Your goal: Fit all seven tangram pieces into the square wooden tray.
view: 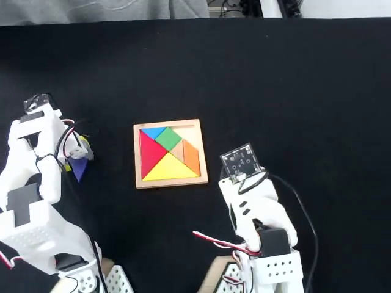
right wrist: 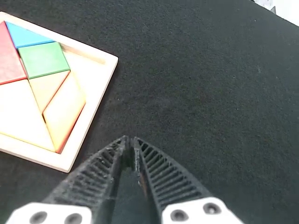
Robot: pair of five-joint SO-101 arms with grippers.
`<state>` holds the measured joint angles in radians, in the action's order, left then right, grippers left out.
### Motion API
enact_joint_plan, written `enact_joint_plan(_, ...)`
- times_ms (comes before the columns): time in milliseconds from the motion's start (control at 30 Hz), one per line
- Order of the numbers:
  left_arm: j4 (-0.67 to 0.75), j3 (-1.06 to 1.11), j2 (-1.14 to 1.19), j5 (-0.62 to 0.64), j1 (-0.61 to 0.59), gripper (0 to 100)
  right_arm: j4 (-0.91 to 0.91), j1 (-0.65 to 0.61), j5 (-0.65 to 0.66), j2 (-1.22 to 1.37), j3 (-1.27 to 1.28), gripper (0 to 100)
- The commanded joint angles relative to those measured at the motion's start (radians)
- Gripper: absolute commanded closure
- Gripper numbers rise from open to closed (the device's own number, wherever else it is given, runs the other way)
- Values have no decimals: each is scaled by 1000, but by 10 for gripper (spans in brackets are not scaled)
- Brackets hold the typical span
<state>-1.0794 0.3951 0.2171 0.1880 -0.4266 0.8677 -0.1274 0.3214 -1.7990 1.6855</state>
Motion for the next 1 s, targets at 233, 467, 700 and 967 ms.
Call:
enact_joint_plan(233,-235,-117,-252,37,114,802,5,14,8,-68,1,987)
enact_joint_plan(467,-356,-260,-460,114,355,802,-5,78,8,-76,-1,987)
enact_joint_plan(700,-253,-295,-379,453,527,802,-71,207,0,-76,-1,987)
enact_joint_plan(967,-87,-295,-238,703,739,801,-118,308,-51,-76,1,987)
